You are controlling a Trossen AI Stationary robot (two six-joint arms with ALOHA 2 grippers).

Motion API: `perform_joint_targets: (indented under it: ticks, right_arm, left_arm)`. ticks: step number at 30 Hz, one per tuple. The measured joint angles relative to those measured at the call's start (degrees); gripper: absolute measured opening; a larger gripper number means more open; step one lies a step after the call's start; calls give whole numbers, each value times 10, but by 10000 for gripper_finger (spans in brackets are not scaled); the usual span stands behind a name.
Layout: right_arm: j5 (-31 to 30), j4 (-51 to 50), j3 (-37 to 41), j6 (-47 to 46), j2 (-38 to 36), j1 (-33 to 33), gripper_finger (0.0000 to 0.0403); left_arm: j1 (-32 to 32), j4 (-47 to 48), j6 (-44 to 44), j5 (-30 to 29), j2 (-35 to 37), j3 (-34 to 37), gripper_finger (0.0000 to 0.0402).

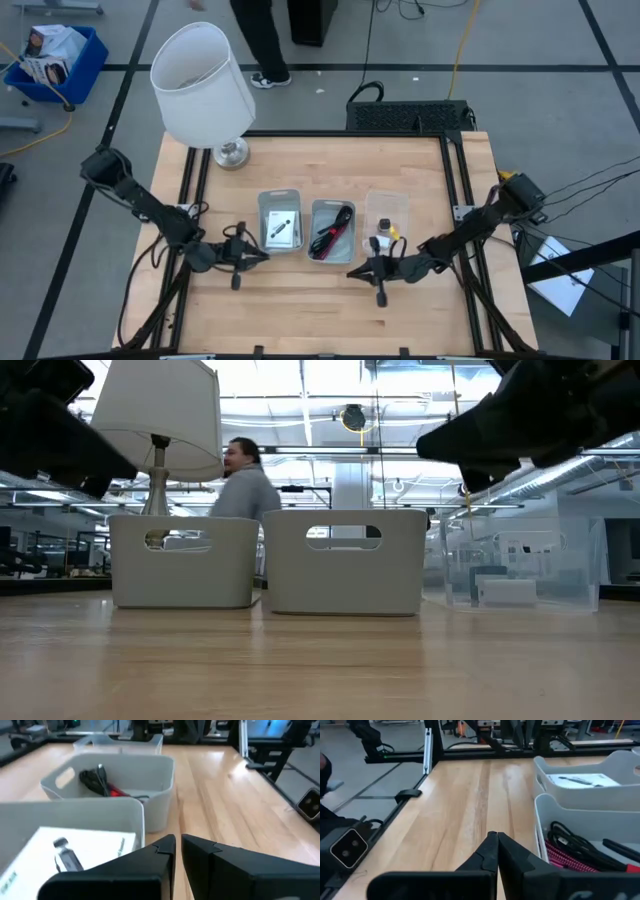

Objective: Pick and place items into bin
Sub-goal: Put the black charger cable into the right gray bin

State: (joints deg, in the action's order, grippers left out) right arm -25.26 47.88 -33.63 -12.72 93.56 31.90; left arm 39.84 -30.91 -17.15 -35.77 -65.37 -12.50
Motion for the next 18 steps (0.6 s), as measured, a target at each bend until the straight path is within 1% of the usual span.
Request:
perform_joint_targets:
  ticks: [5,7,12,18]
  right_arm:
    - [1,6,-2,-21,31,0,0]
    - [10,6,-6,-31,37,0,0]
    - [44,3,-30,-34,52,-3,0]
    - [45,-34,-53,-49,71,-16,0]
  left_arm:
    - [15,-5,-34,-5,-46,-1,37]
    - [16,-5,-40,-5,-59,-1,37]
    - [16,-5,-53,-4,-73,-1,37]
    - [9,33,-77,-11,-74,-1,37]
